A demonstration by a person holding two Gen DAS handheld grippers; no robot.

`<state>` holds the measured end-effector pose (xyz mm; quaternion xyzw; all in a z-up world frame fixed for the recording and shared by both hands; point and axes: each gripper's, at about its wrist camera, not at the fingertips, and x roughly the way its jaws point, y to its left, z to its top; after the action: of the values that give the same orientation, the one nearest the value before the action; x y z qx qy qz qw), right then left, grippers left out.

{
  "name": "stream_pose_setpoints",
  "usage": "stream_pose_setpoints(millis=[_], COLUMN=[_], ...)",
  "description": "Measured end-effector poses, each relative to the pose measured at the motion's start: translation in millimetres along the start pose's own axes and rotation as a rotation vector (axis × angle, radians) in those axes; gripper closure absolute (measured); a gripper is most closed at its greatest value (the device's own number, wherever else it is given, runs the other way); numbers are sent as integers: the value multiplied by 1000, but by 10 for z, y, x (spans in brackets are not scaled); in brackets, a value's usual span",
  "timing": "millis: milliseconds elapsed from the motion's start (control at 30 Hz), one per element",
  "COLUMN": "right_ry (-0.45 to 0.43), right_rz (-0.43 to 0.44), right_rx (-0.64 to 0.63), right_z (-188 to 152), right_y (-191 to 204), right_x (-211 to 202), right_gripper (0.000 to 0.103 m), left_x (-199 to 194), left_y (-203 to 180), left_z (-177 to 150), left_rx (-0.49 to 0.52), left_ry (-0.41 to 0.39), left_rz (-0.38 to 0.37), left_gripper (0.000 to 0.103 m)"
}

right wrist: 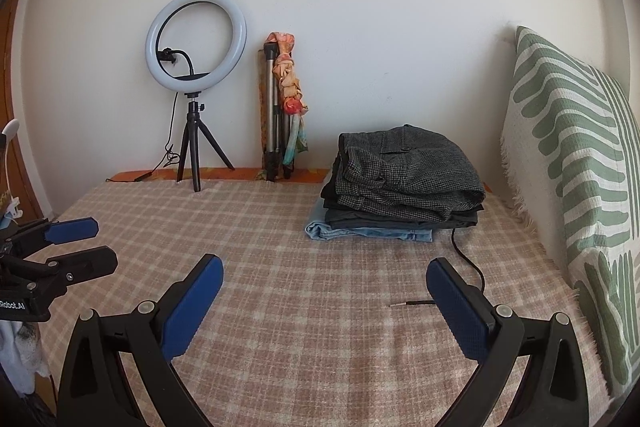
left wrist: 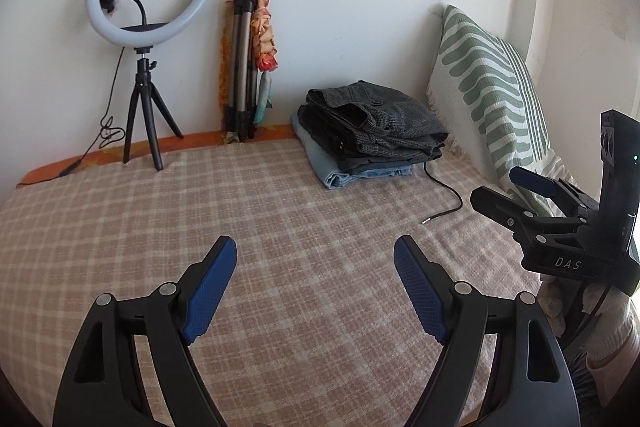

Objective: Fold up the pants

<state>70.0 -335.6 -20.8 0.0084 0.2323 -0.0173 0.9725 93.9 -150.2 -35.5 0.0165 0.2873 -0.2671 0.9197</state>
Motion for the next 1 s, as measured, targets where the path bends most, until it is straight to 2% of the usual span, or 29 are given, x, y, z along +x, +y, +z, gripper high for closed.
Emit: stream_pose_setpoints(millis=[400, 1000], right_ry=[10, 33], right_rz=[2, -11], right_rx=[-55, -32], right_z=[-61, -107], right_y=[131, 60], right_x=[112, 175], right_gripper=[0, 0], left_x=[65, 107], left_y=[-36, -25], left_z=[-69, -110], left_rx=[26, 29], left_ry=[33, 58], left_rz=[15, 38], left_gripper=[22, 22])
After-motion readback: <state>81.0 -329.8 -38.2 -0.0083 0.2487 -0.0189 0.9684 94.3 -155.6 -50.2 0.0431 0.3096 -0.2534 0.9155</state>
